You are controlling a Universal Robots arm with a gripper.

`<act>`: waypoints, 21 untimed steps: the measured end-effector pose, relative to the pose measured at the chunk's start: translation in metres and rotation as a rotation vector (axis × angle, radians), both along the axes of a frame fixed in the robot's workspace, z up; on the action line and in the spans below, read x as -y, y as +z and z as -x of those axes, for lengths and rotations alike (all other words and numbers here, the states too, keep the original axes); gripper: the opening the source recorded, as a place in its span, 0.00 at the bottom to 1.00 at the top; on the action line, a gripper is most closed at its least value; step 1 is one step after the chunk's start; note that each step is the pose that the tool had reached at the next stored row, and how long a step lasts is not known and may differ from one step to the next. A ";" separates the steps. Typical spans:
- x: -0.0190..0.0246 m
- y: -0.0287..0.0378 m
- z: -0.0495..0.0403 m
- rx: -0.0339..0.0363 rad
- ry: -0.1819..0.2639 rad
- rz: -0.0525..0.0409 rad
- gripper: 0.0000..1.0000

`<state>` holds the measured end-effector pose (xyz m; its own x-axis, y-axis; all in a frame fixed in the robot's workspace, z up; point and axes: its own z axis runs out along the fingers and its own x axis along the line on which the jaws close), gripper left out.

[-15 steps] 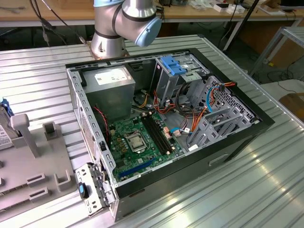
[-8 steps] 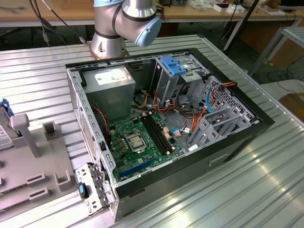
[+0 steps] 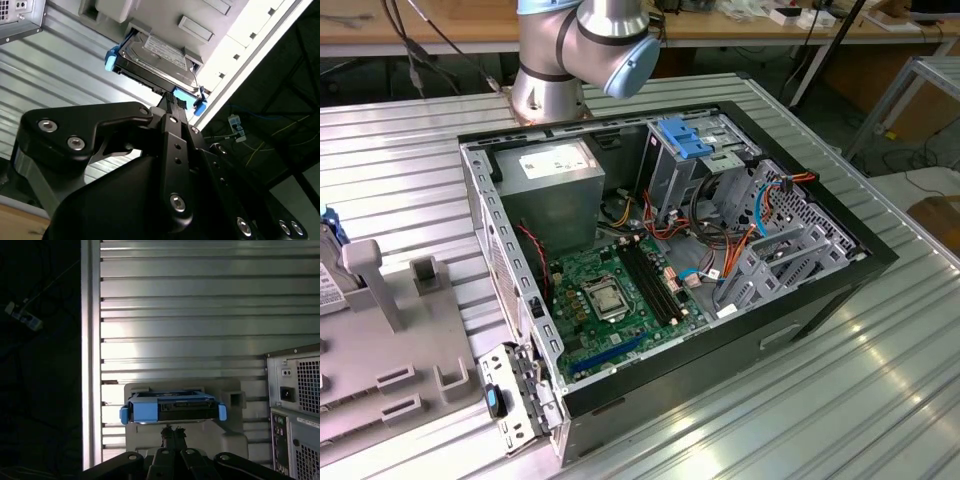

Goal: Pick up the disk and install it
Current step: 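Pick up the disk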

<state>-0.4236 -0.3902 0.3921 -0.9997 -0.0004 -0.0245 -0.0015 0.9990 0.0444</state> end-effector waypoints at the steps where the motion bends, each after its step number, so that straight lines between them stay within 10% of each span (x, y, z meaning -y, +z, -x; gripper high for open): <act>1: 0.0000 0.0000 0.0000 -0.0001 0.029 0.0000 0.11; 7: 0.0000 0.0000 0.0000 0.0000 0.239 0.0004 0.11; 21: 0.0000 0.0000 0.0005 -0.0006 0.576 0.0033 0.11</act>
<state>-0.4241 -0.3902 0.3921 -0.8384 -0.5446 -0.0230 -0.5451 0.8374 0.0414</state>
